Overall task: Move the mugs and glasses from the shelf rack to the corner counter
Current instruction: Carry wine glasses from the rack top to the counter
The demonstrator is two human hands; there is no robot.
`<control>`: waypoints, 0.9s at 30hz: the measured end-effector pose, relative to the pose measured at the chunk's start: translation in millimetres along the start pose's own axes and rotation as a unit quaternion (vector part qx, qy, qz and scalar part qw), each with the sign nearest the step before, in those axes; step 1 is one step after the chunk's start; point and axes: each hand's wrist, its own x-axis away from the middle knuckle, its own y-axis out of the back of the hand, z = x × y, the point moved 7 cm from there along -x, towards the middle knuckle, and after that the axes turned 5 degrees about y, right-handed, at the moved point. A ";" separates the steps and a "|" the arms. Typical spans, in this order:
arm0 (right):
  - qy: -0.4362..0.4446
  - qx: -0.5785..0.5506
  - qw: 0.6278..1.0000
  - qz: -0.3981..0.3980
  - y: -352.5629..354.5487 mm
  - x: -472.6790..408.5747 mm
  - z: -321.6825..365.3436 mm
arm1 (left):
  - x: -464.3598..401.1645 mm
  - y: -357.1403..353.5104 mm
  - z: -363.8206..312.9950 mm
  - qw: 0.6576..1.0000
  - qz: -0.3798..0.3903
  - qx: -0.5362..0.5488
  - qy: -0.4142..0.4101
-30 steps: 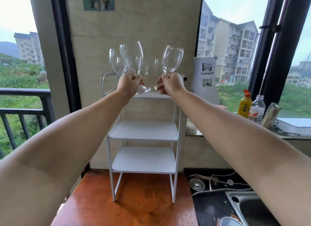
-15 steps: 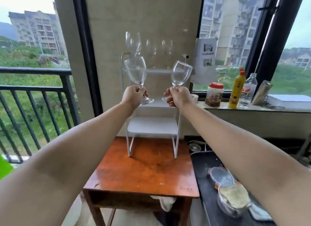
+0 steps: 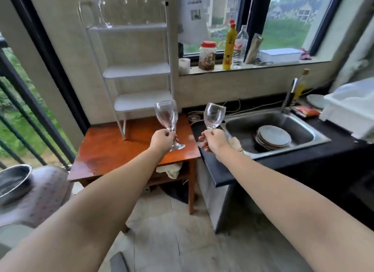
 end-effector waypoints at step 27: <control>-0.160 0.034 0.899 -0.406 588.0 412.1 -173.8 | 431.5 -552.5 -98.0 0.888 0.431 -0.108 -0.121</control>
